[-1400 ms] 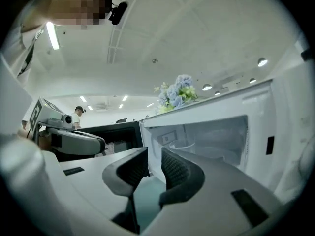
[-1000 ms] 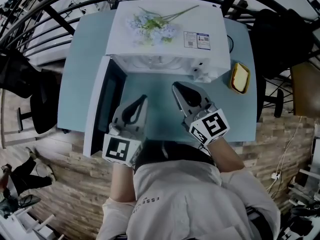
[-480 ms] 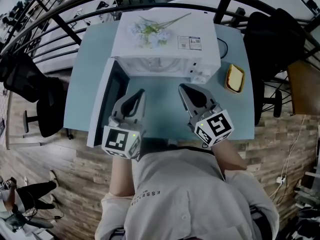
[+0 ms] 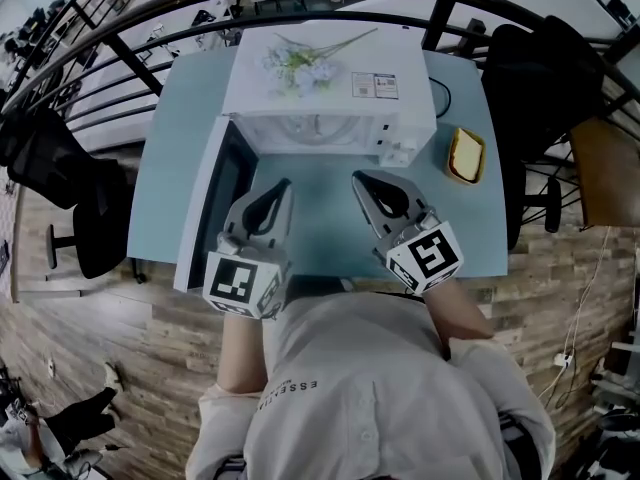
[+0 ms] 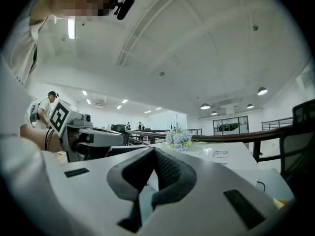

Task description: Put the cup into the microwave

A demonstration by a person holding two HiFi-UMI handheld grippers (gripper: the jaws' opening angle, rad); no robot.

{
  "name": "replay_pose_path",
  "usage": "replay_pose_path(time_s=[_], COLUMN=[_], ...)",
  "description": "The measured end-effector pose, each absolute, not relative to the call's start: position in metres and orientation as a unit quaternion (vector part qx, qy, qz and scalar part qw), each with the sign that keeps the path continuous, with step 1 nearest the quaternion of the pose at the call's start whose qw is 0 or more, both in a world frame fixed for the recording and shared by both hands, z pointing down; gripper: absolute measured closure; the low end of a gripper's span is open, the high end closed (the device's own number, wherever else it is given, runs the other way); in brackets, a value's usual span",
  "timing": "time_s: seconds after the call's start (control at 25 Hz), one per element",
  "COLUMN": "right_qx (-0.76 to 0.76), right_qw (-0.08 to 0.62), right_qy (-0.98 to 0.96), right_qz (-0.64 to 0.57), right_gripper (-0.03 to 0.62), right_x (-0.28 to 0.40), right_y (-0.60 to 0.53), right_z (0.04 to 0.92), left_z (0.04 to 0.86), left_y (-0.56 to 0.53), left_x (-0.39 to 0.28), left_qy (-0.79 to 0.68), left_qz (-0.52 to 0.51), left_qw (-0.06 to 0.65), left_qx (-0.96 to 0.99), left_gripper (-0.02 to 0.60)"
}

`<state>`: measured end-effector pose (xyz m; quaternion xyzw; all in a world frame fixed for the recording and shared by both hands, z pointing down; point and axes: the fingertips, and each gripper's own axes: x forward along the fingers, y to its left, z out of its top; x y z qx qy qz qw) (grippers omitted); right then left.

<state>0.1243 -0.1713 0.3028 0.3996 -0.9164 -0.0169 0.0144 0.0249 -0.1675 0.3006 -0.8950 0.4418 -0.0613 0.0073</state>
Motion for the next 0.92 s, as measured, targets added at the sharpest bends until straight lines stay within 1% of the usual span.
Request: replay_pose_path(time_s=[0.24,0.48,0.92], right_qx=[0.411,0.402,0.415], right_qw=[0.012,-0.007,0.003], right_qy=[-0.911,-0.915,-0.910], right_qz=[-0.006,0.009,0.019], right_gripper=[0.579,0.579,0.579], right_x=[0.126,0.125,0.127], right_y=[-0.170,-0.169,-0.171], right_z=[0.304,0.299,0.313], left_z=[0.303,0.300,0.306], left_y=[-0.164,-0.156,-0.153], left_x=[0.025,0.019,0.015], left_qy=[0.441,0.458,0.463], left_qz=[-0.065,-0.052,-0.050], left_qw=[0.008,0.006,-0.004], left_qx=[-0.895,-0.887,-0.885], left_gripper=[0.580,0.580,0.580])
